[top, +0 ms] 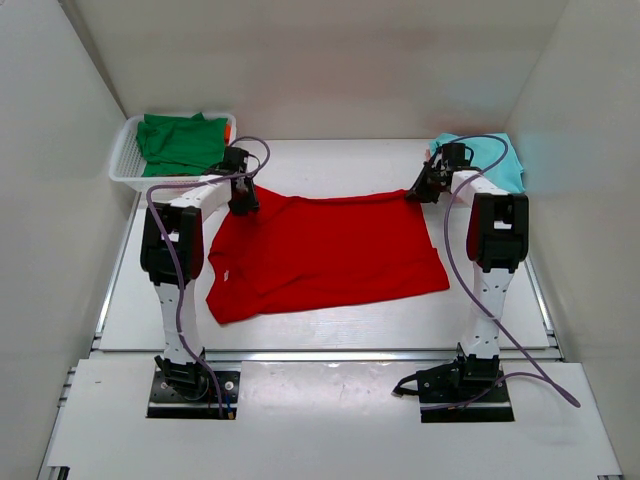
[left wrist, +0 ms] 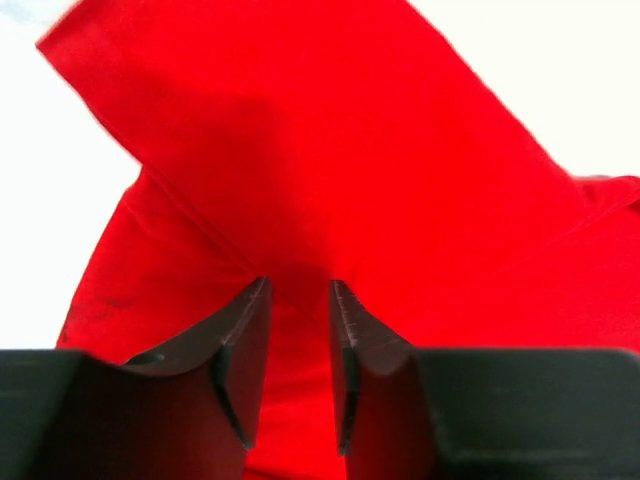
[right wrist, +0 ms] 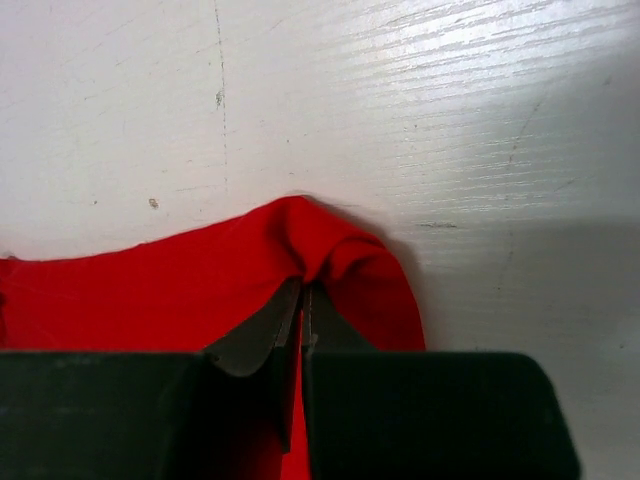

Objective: Fold and stack the t-shirts
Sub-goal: Fold the flattened tshirt in 1/3 of the way, then grap the side of the flattened tshirt furthest away from the robot with both arms

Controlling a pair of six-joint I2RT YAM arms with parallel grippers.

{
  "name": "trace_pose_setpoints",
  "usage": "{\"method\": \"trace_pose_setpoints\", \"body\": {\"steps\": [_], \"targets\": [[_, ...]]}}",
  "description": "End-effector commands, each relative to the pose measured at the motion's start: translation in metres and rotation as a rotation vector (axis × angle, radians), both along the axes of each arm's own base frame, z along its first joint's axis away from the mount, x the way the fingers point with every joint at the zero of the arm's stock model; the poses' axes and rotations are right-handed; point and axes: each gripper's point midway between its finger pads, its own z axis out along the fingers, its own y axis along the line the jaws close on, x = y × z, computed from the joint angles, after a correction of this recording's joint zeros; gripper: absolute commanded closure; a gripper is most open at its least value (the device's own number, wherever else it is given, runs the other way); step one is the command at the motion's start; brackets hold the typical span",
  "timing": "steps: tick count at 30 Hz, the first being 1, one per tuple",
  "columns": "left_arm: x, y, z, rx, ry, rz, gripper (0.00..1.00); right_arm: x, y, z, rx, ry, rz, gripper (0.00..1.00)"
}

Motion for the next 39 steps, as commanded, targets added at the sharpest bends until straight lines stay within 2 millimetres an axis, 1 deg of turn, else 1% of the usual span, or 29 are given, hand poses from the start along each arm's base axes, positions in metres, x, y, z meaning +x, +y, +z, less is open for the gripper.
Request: {"method": "trace_pose_setpoints", "body": {"steps": [1, 2, 3, 4, 5, 6, 8, 9, 10, 11, 12, 14, 15, 16, 18, 20, 21, 22, 23, 24, 26, 28, 30, 32, 34, 35, 36, 38, 39], "targets": [[0.004, 0.004, 0.039, -0.025, -0.086, 0.005, 0.56, 0.011, 0.001, 0.031, -0.012, -0.086, 0.018, 1.0], [0.001, 0.004, 0.036, -0.019, -0.085, 0.005, 0.54, 0.011, -0.002, 0.036, -0.015, -0.101, 0.013, 1.0], [0.002, 0.001, 0.037, -0.017, -0.094, 0.002, 0.51, 0.008, 0.0, 0.041, -0.017, -0.104, 0.018, 1.0], [0.0, 0.007, 0.033, -0.014, -0.082, 0.014, 0.48, 0.01, -0.001, 0.045, -0.023, -0.117, 0.015, 1.0], [0.002, 0.002, 0.034, -0.014, -0.087, 0.001, 0.48, 0.009, -0.001, 0.047, -0.029, -0.119, 0.014, 1.0], [0.002, 0.004, 0.031, -0.011, -0.081, 0.009, 0.48, 0.01, 0.0, 0.052, -0.035, -0.132, 0.021, 1.0], [0.004, 0.002, 0.027, -0.014, -0.075, 0.009, 0.49, 0.009, 0.002, 0.051, -0.04, -0.128, 0.027, 1.0], [0.003, -0.001, 0.024, -0.014, -0.066, 0.005, 0.49, 0.009, 0.002, 0.054, -0.038, -0.13, 0.023, 1.0], [0.006, 0.003, 0.025, -0.015, -0.072, 0.015, 0.5, 0.008, 0.004, 0.054, -0.038, -0.131, 0.033, 1.0], [0.006, 0.0, 0.024, -0.014, -0.07, 0.013, 0.51, 0.007, 0.004, 0.052, -0.039, -0.127, 0.027, 1.0], [0.008, 0.003, 0.022, -0.015, -0.072, 0.024, 0.51, 0.007, 0.003, 0.053, -0.037, -0.13, 0.031, 1.0], [0.008, 0.001, 0.019, -0.016, -0.072, 0.017, 0.58, 0.006, 0.002, 0.052, -0.039, -0.128, 0.024, 1.0], [0.008, 0.005, 0.019, -0.014, -0.074, 0.03, 0.59, 0.005, 0.002, 0.052, -0.033, -0.126, 0.03, 1.0], [0.007, 0.002, 0.018, -0.018, -0.072, 0.025, 0.61, 0.005, 0.003, 0.053, -0.035, -0.13, 0.031, 1.0], [0.01, 0.007, 0.016, -0.017, -0.074, 0.037, 0.72, 0.003, 0.001, 0.051, -0.035, -0.124, 0.023, 1.0], [0.011, 0.004, 0.015, -0.019, -0.073, 0.03, 0.73, 0.004, 0.005, 0.054, -0.028, -0.135, 0.036, 1.0], [0.012, 0.004, 0.016, -0.019, -0.078, 0.031, 0.71, 0.002, 0.005, 0.048, -0.03, -0.12, 0.037, 1.0], [0.012, 0.003, 0.014, -0.024, -0.069, 0.029, 0.7, 0.003, 0.002, 0.052, -0.029, -0.128, 0.028, 1.0], [0.011, 0.005, 0.012, -0.02, -0.061, 0.035, 0.61, 0.004, 0.004, 0.053, -0.031, -0.133, 0.035, 1.0], [0.012, 0.002, 0.016, -0.023, -0.066, 0.027, 0.53, 0.004, 0.003, 0.054, -0.03, -0.134, 0.031, 1.0], [0.008, 0.0, 0.012, -0.015, -0.048, 0.021, 0.49, 0.005, 0.002, 0.056, -0.033, -0.142, 0.034, 1.0], [0.01, -0.002, 0.019, -0.015, -0.069, 0.019, 0.49, 0.005, 0.001, 0.057, -0.031, -0.144, 0.03, 1.0], [0.009, -0.003, 0.017, -0.015, -0.065, 0.018, 0.49, 0.004, 0.0, 0.056, -0.027, -0.141, 0.027, 1.0], [0.01, -0.003, 0.013, -0.021, -0.061, 0.023, 0.52, 0.002, 0.002, 0.053, -0.026, -0.132, 0.025, 1.0], [0.012, -0.001, 0.012, -0.019, -0.056, 0.019, 0.57, 0.004, -0.001, 0.056, -0.027, -0.142, 0.025, 1.0], [0.013, -0.003, 0.01, -0.019, -0.052, 0.021, 0.61, 0.001, 0.0, 0.052, -0.022, -0.128, 0.025, 1.0], [0.012, -0.004, 0.008, -0.02, -0.044, 0.02, 0.62, 0.002, 0.0, 0.054, -0.025, -0.139, 0.026, 1.0], [0.012, -0.007, 0.008, -0.021, -0.048, 0.012, 0.61, 0.002, 0.002, 0.054, -0.023, -0.141, 0.031, 1.0], [0.013, -0.004, 0.006, -0.009, -0.043, 0.02, 0.6, 0.001, 0.003, 0.052, -0.02, -0.137, 0.034, 1.0]]}}
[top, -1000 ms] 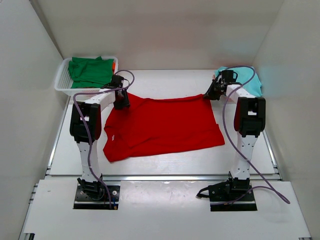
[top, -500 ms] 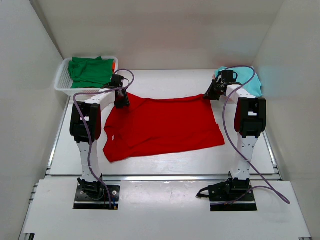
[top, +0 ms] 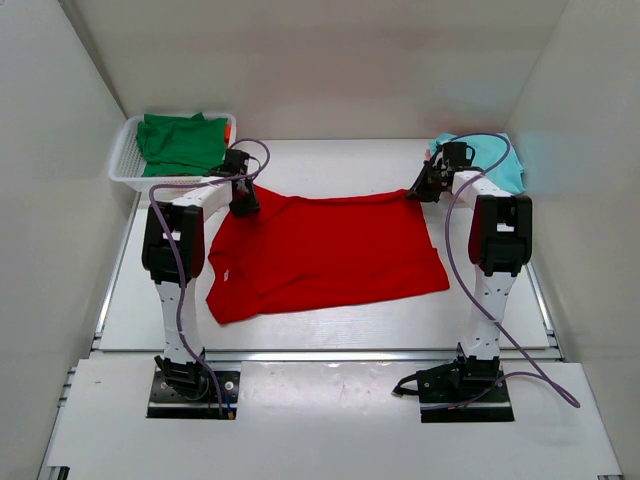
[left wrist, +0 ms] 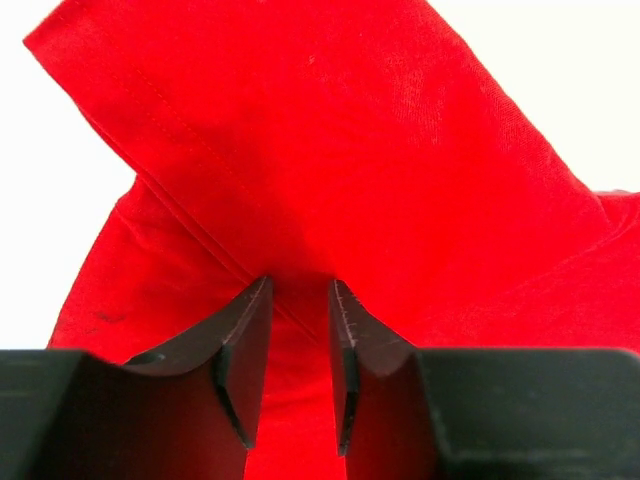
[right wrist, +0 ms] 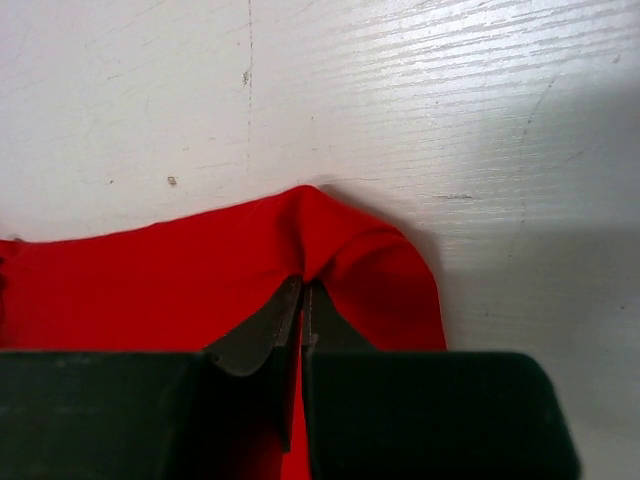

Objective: Fold and stack the t-shirts
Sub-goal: Grap the side of the flattened tshirt furthest away from the robot with both arms

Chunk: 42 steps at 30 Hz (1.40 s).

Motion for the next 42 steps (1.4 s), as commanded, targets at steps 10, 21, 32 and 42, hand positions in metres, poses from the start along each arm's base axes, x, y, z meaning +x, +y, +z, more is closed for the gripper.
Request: {"method": "trace_pose_setpoints", "body": {"steps": [10, 21, 32, 42], "targets": [[0.014, -0.004, 0.019, -0.003, -0.048, 0.0, 1.0, 0.007, -0.001, 0.036, 0.003, -0.102, 0.008, 1.0], [0.023, -0.01, 0.078, 0.008, -0.152, -0.02, 1.0, 0.007, -0.007, 0.045, -0.008, -0.122, 0.005, 1.0], [-0.019, -0.016, 0.143, -0.039, -0.208, -0.049, 1.0, -0.008, -0.025, 0.088, -0.028, -0.189, 0.01, 1.0], [-0.088, -0.023, 0.171, -0.059, -0.194, -0.102, 1.0, -0.042, -0.03, 0.087, -0.016, -0.16, 0.031, 1.0]]}}
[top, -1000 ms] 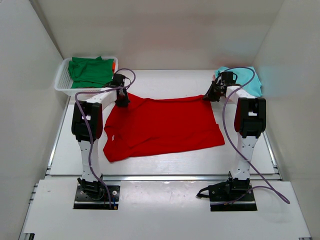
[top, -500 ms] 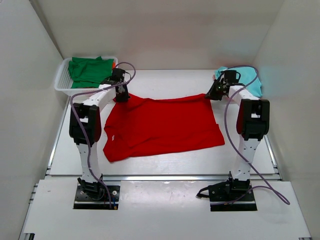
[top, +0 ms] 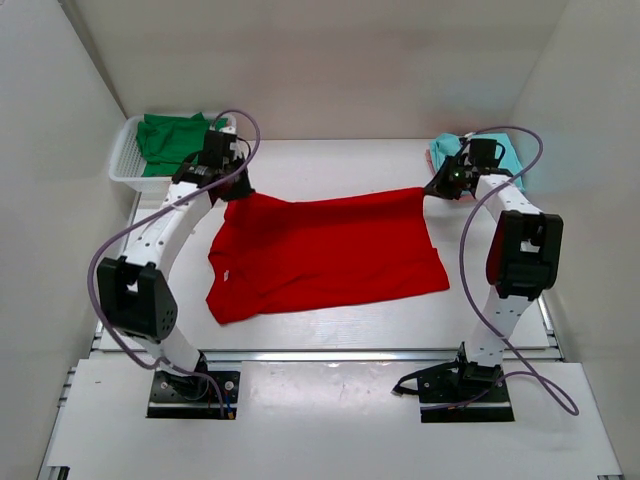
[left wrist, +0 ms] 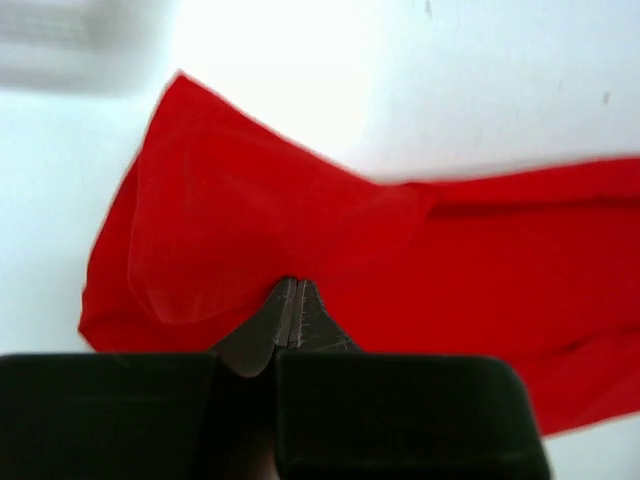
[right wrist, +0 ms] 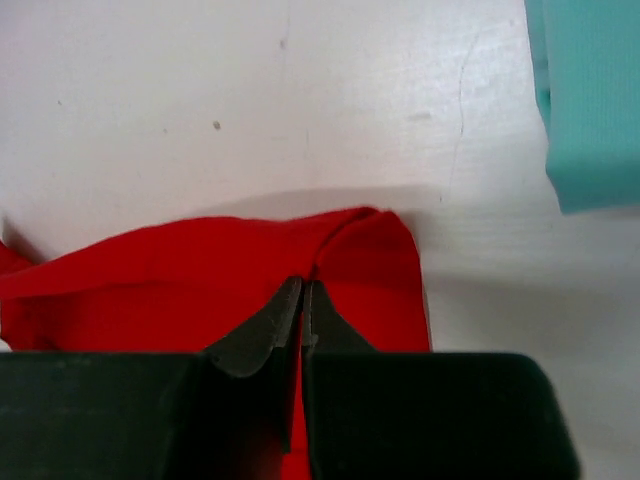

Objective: Fold and stack the t-shirts
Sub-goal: Grap the side of the flattened tshirt furthest away from the robot with both arms, then fold the other side of the tshirt into a rectangle

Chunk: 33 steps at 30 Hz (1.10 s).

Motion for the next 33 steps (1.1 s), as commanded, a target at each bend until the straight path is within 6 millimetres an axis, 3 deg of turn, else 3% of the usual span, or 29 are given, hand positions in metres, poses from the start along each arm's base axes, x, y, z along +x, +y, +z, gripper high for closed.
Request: {"method": "trace_pose_setpoints", "body": {"steps": [1, 8, 12, 20, 27, 33], "targets": [[-0.04, -0.006, 0.004, -0.013, 0.041, -0.04, 1.0, -0.013, -0.001, 0.013, -0.002, -0.032, 0.032, 1.0], [-0.095, -0.004, 0.0, -0.027, 0.082, -0.069, 1.0, -0.043, 0.002, 0.003, -0.008, -0.001, 0.039, 1.0], [-0.113, -0.001, -0.006, -0.036, 0.101, -0.067, 1.0, -0.069, 0.006, -0.002, -0.005, 0.026, 0.048, 1.0], [-0.14, 0.006, -0.009, -0.045, 0.125, -0.074, 1.0, -0.096, -0.01, 0.002, -0.049, 0.031, 0.023, 1.0], [-0.156, 0.007, -0.036, -0.048, 0.18, -0.085, 1.0, -0.131, -0.015, -0.019, -0.058, 0.118, 0.005, 1.0], [-0.161, 0.0, -0.044, -0.071, 0.194, -0.103, 1.0, -0.152, -0.016, -0.042, -0.072, 0.181, -0.005, 1.0]]}}
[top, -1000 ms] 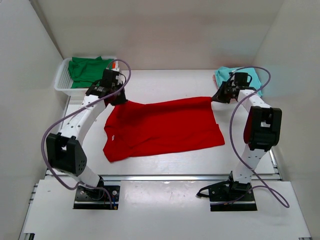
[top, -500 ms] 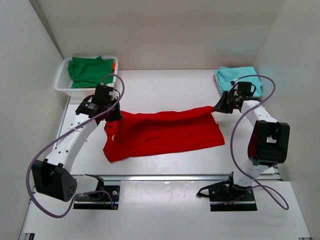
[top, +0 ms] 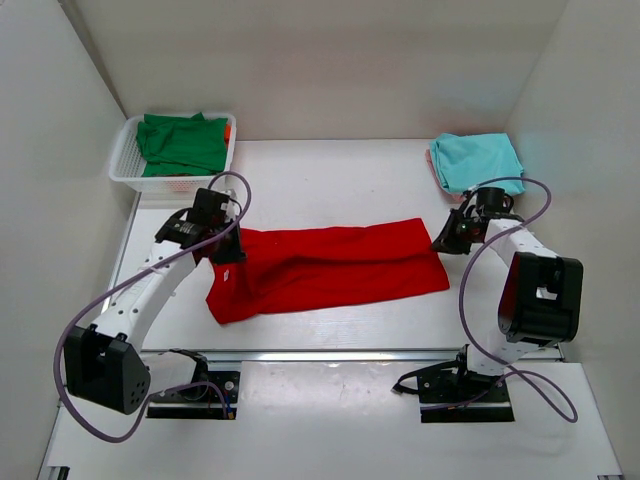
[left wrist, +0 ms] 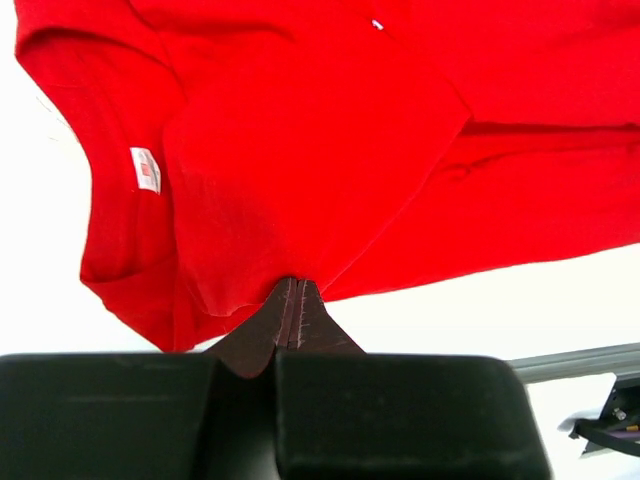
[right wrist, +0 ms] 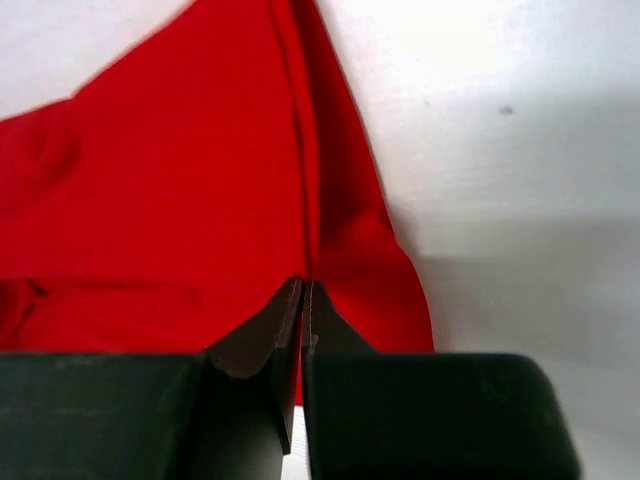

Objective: Fold and stack the t-shirts
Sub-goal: Fold the other side of the tshirt into a rectangle

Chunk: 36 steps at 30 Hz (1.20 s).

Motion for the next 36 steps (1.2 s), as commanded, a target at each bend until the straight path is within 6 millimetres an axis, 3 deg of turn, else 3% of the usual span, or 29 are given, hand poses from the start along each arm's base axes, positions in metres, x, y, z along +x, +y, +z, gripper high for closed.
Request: {"method": "trace_pose_setpoints", "body": {"steps": [1, 10, 12, 13, 15, 16, 17, 20, 21, 24, 27, 29, 32, 35, 36], "targets": [[-0.002, -0.01, 0.009, -0.048, -0.035, -0.022, 1.0, -0.001, -0.009, 0.003, -0.032, -0.025, -0.013, 1.0], [-0.027, -0.016, 0.003, -0.074, 0.003, -0.06, 1.0, -0.004, -0.013, -0.011, -0.058, 0.023, -0.02, 1.0], [-0.036, -0.022, -0.003, -0.1, 0.027, -0.099, 0.93, -0.006, -0.015, -0.011, -0.056, 0.039, -0.024, 1.0], [-0.037, -0.023, -0.002, -0.119, 0.03, -0.098, 0.77, -0.005, -0.016, -0.013, -0.058, 0.05, -0.031, 1.0], [-0.038, -0.023, 0.0, -0.126, 0.017, -0.1, 0.74, -0.011, -0.021, -0.01, -0.069, 0.083, -0.053, 0.93], [-0.036, -0.021, 0.004, -0.13, -0.002, -0.095, 0.7, -0.01, -0.023, -0.003, -0.081, 0.074, -0.061, 0.81], [-0.031, -0.018, 0.011, -0.133, -0.023, -0.081, 0.68, -0.01, -0.026, 0.007, -0.107, 0.059, -0.073, 0.77], [-0.015, -0.013, 0.032, -0.144, -0.106, -0.056, 0.7, 0.001, -0.027, 0.032, -0.178, -0.017, -0.055, 0.73], [-0.012, -0.012, 0.031, -0.133, -0.104, -0.054, 0.71, 0.005, -0.024, 0.037, -0.19, -0.041, -0.038, 0.72], [0.007, -0.014, 0.016, -0.092, -0.07, -0.048, 0.72, 0.031, -0.004, 0.058, -0.175, -0.145, 0.029, 0.66], [0.021, -0.023, -0.019, -0.04, 0.012, -0.047, 0.75, 0.058, 0.02, 0.056, -0.121, -0.191, 0.096, 0.64], [0.03, -0.035, -0.041, -0.033, 0.049, -0.055, 0.76, 0.073, 0.032, 0.041, -0.084, -0.171, 0.14, 0.65], [0.038, -0.033, -0.083, 0.018, 0.118, -0.004, 0.77, 0.089, 0.046, 0.02, -0.047, -0.132, 0.187, 0.68], [0.05, -0.021, -0.11, 0.096, 0.157, 0.064, 0.84, 0.09, 0.054, 0.002, -0.018, -0.091, 0.219, 0.73], [0.059, -0.019, -0.11, 0.106, 0.155, 0.073, 0.85, 0.088, 0.051, -0.006, -0.029, -0.068, 0.207, 0.74]]}}
